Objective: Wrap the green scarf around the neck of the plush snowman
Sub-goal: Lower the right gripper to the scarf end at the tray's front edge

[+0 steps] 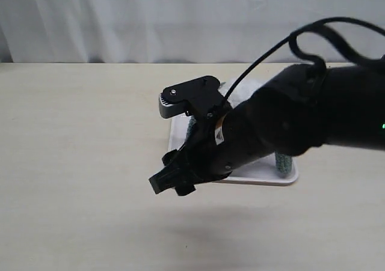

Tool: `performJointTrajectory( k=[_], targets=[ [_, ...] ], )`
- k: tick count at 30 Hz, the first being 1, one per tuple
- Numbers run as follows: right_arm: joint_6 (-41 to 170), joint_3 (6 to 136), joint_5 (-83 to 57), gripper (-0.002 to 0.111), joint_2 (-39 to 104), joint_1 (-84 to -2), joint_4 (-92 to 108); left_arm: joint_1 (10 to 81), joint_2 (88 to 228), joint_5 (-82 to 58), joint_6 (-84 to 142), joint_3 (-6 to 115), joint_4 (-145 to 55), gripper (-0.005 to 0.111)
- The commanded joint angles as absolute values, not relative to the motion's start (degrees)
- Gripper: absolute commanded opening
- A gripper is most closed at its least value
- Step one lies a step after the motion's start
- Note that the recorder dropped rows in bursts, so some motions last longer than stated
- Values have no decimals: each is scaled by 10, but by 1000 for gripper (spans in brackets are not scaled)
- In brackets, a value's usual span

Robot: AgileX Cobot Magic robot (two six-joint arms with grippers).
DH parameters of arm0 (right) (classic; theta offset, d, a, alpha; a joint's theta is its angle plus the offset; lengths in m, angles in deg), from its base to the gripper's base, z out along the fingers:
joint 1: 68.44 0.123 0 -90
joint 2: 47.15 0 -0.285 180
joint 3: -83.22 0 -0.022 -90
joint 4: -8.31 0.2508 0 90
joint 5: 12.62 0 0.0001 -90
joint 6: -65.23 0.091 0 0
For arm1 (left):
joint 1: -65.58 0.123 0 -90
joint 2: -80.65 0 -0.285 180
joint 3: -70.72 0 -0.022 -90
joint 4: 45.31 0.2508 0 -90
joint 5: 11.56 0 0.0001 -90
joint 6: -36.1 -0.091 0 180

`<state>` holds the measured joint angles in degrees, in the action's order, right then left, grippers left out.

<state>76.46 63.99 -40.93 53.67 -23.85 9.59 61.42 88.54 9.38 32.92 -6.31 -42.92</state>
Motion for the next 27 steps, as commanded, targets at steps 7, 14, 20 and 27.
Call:
performJointTrajectory(
  k=[7,14,20,27],
  targets=[
    [843,603,-240,64,615,-243,96,615,884,87,330,-65,-430,0],
    [849,603,-195,64,659,-267,96,615,884,87,330,-65,-430,0],
    [849,603,-192,64,660,-310,96,615,884,87,330,-65,-430,0],
    [849,603,-131,64,661,-317,89,615,884,87,330,-65,-430,0]
  ],
)
